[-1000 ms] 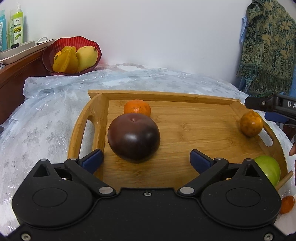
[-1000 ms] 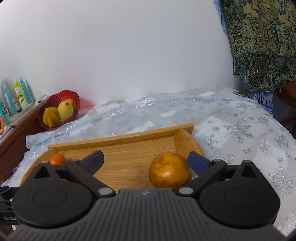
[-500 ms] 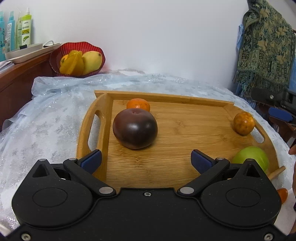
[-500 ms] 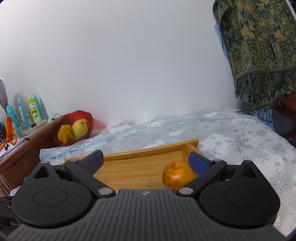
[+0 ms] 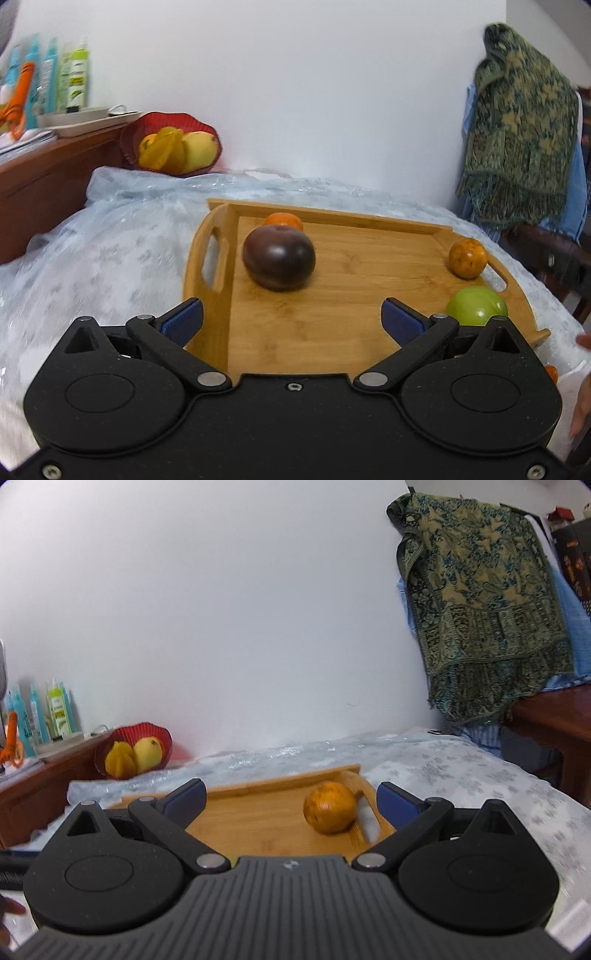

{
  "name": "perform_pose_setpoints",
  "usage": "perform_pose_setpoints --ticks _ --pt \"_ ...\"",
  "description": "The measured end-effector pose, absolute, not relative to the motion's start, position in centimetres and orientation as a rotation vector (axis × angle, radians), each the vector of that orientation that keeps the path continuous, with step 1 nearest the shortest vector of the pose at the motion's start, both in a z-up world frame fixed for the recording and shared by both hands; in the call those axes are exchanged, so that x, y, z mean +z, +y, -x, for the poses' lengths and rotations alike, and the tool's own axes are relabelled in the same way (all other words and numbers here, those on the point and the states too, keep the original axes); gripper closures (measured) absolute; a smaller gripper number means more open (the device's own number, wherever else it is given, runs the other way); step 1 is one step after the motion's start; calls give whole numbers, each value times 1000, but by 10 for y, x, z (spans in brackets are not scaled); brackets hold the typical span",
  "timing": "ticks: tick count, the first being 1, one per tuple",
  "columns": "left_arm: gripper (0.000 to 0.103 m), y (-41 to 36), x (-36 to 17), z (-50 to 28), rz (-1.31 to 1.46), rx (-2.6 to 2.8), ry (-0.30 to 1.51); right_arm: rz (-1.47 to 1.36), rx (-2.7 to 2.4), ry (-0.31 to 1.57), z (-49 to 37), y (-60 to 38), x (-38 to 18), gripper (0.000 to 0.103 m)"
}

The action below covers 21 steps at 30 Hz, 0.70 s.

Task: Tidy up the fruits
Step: 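Withdraw both grippers from the tray back toward the fruit row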

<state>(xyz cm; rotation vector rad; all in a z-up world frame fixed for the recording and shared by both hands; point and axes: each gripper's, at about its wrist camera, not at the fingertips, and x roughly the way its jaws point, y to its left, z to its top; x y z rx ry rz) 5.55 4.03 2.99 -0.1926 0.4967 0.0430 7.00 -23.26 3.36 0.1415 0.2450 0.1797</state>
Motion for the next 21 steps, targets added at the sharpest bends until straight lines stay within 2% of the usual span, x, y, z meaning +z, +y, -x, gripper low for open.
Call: perform_pose_setpoints --ticks 11,21 --pt "0 35 16 -15 214 57 446 -26 95 225 -19 -233 9 0" --pt "0 17 6 3 169 40 458 -87 33 267 -4 -240 -9 0"
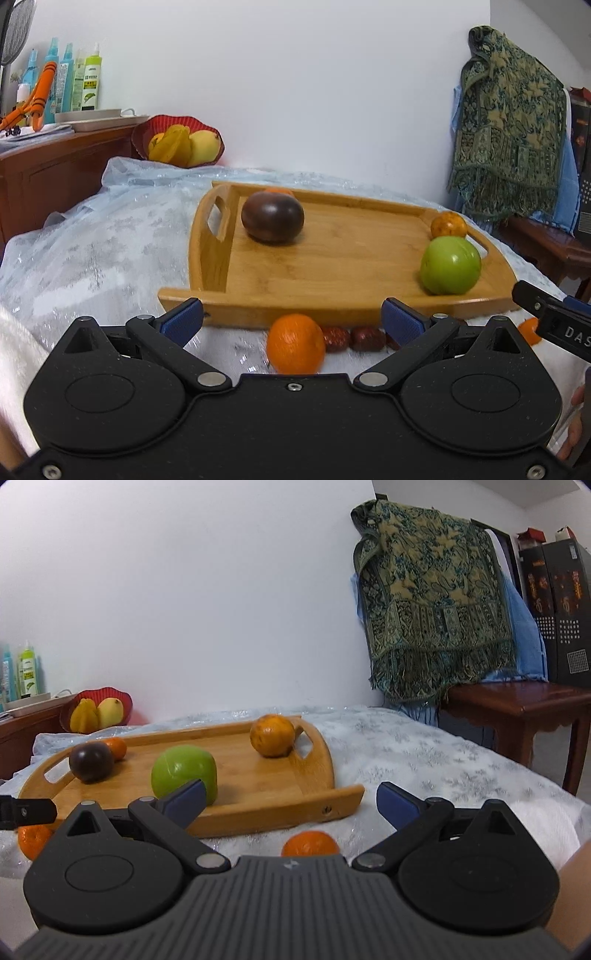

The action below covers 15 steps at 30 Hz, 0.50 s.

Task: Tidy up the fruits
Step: 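Withdraw both grippers from the tray back toward the fruit row, then close the left gripper on a mandarin while the right gripper closes on another mandarin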

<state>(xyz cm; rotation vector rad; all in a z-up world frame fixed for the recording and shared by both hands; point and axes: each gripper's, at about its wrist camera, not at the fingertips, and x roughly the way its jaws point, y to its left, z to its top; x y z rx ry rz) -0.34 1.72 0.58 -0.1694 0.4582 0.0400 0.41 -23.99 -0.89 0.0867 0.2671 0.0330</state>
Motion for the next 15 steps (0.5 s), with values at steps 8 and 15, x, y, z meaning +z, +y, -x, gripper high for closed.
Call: perform_pose_setpoints --ticks 8,15 --pt "1 5 1 7 129 26 464 -62 19 258 -1 -235 -15 0" --pt "13 4 -3 7 115 42 496 -47 22 290 -2 -235 -20 10"
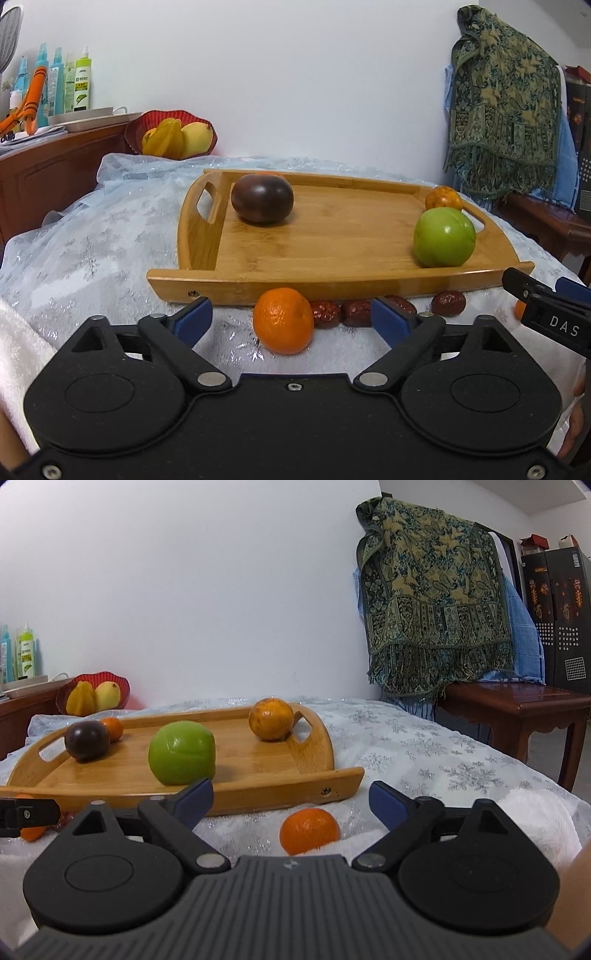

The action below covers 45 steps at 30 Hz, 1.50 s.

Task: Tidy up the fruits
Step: 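Close the left gripper on a mandarin while the right gripper closes on another mandarin, then lift and carry the mandarin with the left gripper while the right carries its mandarin over the tray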

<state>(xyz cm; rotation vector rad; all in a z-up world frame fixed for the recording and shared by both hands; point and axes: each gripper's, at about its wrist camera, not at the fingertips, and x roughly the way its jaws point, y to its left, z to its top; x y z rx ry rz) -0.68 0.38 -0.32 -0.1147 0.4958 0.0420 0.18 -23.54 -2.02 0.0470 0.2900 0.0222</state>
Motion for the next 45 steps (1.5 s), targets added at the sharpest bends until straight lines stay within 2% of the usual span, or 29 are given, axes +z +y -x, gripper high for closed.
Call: perform_pose_setpoints --ticks 2,4,9,11,16,18,26,28,29,30,45 --pt "25 4 -5 7 113 49 506 -47 23 298 -2 -236 -21 13" --pt "30 2 -7 5 103 43 522 -49 23 309 -2 -236 -22 18" --pt "35 -2 -12 4 82 47 538 -38 15 329 -5 -235 -23 30" --pt "44 -2 -12 5 82 48 538 -36 12 337 -5 -235 -24 33" --pt "57 1 -13 3 90 54 543 -20 -6 366 -9 -235 -26 42" --pt "58 3 -13 3 98 50 544 -13 -14 381 -11 -235 -28 45" --pt "61 2 -14 2 93 48 545 21 -19 421 -17 -231 -33 47" --pt "64 2 -14 3 93 50 544 15 -22 414 -16 -232 -33 53" --pt "68 2 -13 4 98 53 541 10 -27 411 -16 -233 -33 62" --pt "71 3 -12 5 103 58 536 3 -30 407 -15 -234 -32 64" --pt "72 -5 8 18 58 79 406 -53 12 317 -8 -235 -15 64"
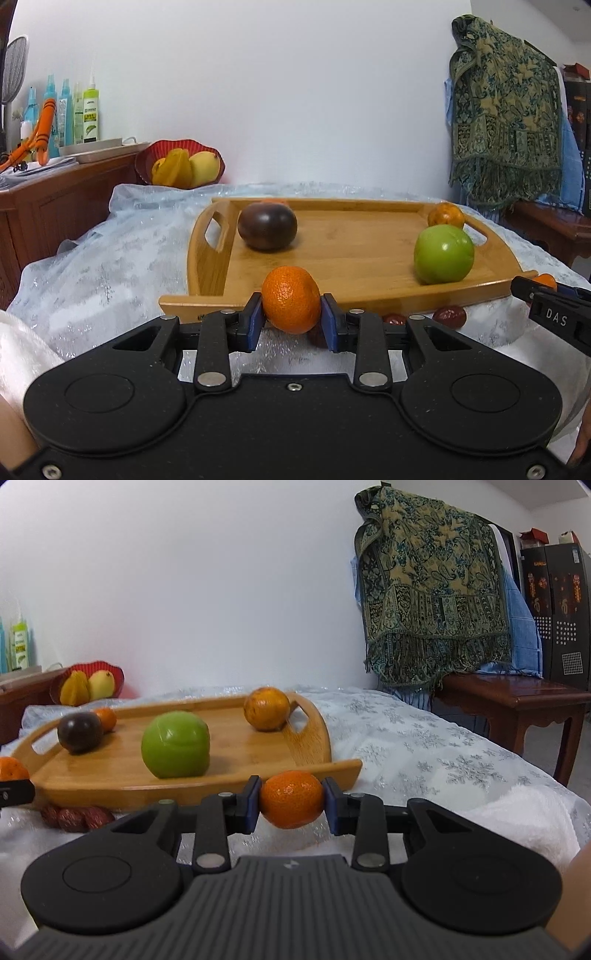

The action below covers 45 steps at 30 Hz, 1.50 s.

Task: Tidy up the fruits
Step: 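Lift and carry the mandarin with the left gripper while the right carries its mandarin over the tray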

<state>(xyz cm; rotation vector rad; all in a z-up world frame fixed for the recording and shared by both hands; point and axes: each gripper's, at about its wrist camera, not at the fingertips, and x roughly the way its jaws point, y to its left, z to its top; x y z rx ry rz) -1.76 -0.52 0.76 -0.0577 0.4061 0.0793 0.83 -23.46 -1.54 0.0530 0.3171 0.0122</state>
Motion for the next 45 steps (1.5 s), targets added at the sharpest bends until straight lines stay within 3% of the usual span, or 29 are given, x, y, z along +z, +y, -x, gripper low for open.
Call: perform_pose_setpoints --ticks 23,45 --pt "72 7 56 -59 60 64 355 -103 155 242 -74 -231 44 64" --pt "72 17 60 -179 149 -81 487 -70 295 466 -189 -201 38 63"
